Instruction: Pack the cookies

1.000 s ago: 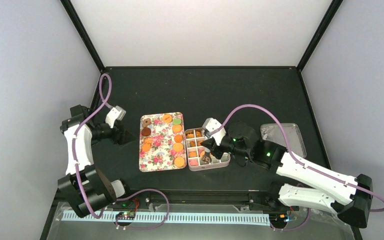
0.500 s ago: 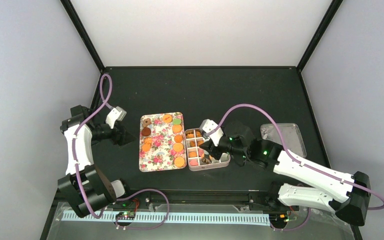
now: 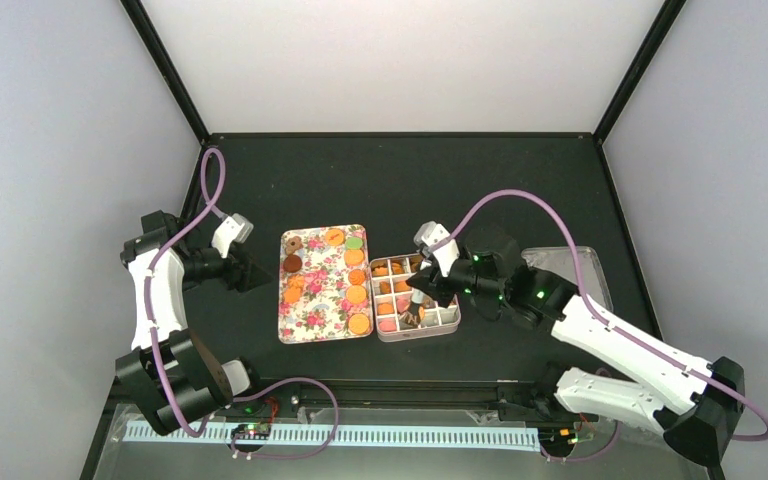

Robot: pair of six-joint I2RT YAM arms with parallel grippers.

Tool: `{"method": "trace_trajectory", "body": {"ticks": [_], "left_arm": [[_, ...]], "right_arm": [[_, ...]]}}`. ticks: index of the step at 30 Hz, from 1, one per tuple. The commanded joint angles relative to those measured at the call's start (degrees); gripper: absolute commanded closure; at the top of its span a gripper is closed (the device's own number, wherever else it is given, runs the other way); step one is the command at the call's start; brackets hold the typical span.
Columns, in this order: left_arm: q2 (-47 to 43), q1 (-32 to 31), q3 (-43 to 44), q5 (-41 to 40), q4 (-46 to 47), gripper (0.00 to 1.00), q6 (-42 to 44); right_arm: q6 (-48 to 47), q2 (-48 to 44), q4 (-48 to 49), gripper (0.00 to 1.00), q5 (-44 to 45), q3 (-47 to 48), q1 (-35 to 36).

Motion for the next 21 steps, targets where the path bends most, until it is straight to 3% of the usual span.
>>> {"method": "trace_trajectory", "body": {"ticks": [1,21], "left_arm": [[0.2,-0.3,0.7,2.4,-1.8,0.20,2.4],[0.6,-0.3,1.0,2.9,-5.5,0.20,6.1]], "right_arm": [[1.8,-1.7,1.9,0.70,-3.9,2.6,-1.7],[4.2,0.5,3.2,0.70,-14.2,1.5,-6.7]]}}
